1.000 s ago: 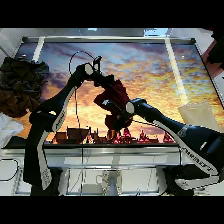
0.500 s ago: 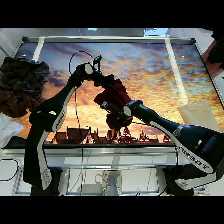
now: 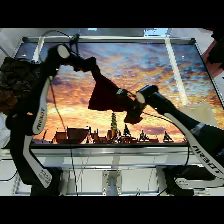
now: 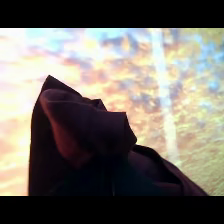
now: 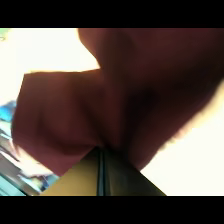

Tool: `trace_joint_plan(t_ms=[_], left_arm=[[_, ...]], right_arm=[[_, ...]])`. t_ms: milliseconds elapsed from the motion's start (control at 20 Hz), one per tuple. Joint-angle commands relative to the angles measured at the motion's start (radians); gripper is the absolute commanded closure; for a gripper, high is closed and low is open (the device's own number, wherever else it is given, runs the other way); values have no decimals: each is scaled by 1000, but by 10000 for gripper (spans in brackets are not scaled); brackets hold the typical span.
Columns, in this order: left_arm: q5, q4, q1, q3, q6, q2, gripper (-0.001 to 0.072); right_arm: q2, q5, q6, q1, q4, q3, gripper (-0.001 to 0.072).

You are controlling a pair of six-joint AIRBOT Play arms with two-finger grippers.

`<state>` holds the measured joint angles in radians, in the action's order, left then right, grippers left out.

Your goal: Fold the shirts.

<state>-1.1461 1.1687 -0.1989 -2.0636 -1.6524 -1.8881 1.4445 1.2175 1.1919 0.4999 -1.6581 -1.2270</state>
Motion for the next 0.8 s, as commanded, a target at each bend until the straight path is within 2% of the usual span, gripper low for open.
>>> trace_joint_plan(t_ms=[0,100,150,200,300,450,750], left_arm=[[-341,166,82,-2,51,116,697],[-596,193,96,-1,113,131,697],[-674,202,94,14,137,131,697],[-696,200,92,42,138,131,697],[-643,204,85,113,137,130,697],[-488,201,72,229,124,130,697],[-265,182,43,318,104,130,697]], right_arm=[[-117,58,24,-142,-92,-11,685],[-158,39,24,-232,-93,-11,686],[-163,24,24,-267,-93,-12,685],[-163,14,24,-295,-91,-16,685],[-163,-42,50,-333,-89,-16,685],[-162,-161,74,-346,-63,-16,685],[-154,-424,65,-344,161,-16,685]])
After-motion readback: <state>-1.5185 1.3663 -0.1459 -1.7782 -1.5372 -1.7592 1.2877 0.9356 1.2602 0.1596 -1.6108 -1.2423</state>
